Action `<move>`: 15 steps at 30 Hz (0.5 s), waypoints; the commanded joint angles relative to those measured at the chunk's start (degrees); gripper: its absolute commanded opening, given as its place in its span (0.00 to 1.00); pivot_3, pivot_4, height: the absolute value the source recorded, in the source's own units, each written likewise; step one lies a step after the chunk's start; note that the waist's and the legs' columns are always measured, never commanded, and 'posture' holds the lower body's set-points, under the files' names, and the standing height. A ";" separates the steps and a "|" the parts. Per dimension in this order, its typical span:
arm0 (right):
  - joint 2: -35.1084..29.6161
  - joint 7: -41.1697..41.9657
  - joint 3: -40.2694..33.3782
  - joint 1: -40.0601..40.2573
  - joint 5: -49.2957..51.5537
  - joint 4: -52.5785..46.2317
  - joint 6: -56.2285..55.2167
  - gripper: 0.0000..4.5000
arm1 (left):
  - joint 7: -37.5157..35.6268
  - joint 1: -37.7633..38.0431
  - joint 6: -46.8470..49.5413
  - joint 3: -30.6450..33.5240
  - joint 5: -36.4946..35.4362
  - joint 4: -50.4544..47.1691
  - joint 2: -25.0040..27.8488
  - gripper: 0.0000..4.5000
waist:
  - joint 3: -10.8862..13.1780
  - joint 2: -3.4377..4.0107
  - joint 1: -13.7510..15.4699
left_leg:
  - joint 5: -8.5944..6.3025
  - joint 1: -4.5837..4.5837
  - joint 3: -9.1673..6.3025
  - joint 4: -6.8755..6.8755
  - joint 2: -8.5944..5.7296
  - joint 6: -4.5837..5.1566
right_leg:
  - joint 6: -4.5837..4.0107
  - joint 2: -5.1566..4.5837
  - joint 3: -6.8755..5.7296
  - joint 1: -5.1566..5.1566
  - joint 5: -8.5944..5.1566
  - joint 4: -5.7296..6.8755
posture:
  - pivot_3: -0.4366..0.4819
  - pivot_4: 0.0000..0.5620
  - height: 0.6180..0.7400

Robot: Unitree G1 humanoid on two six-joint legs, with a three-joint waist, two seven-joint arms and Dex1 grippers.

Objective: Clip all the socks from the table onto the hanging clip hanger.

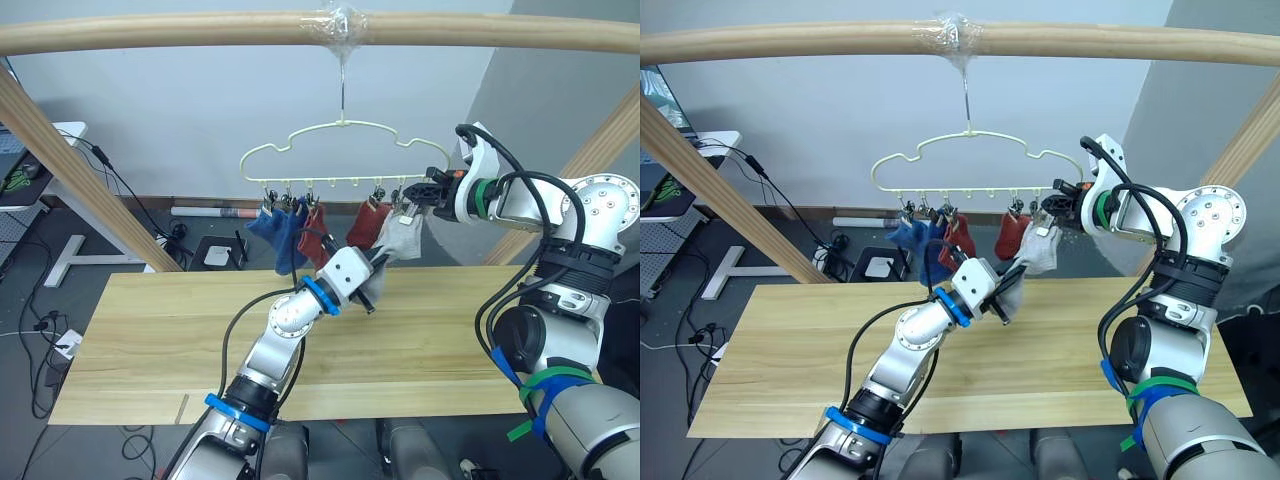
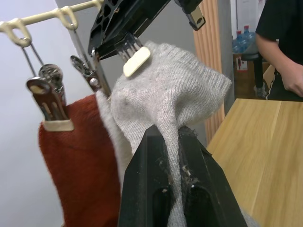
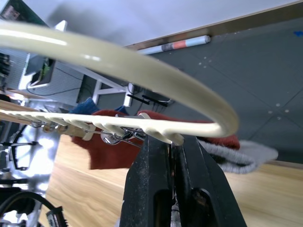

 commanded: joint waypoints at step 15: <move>-8.50 9.28 3.56 4.31 8.25 -11.08 -0.98 1.00 | -1.19 -1.95 1.42 -0.54 -1.68 0.16 -2.72 0.00 | -0.02 0.06 0.15 | 0.00 -0.03 0.01 0.00 0.00 0.01 | 0.00 0.01 0.01 -0.05 0.00 0.01 | 0.47 0.36 1.00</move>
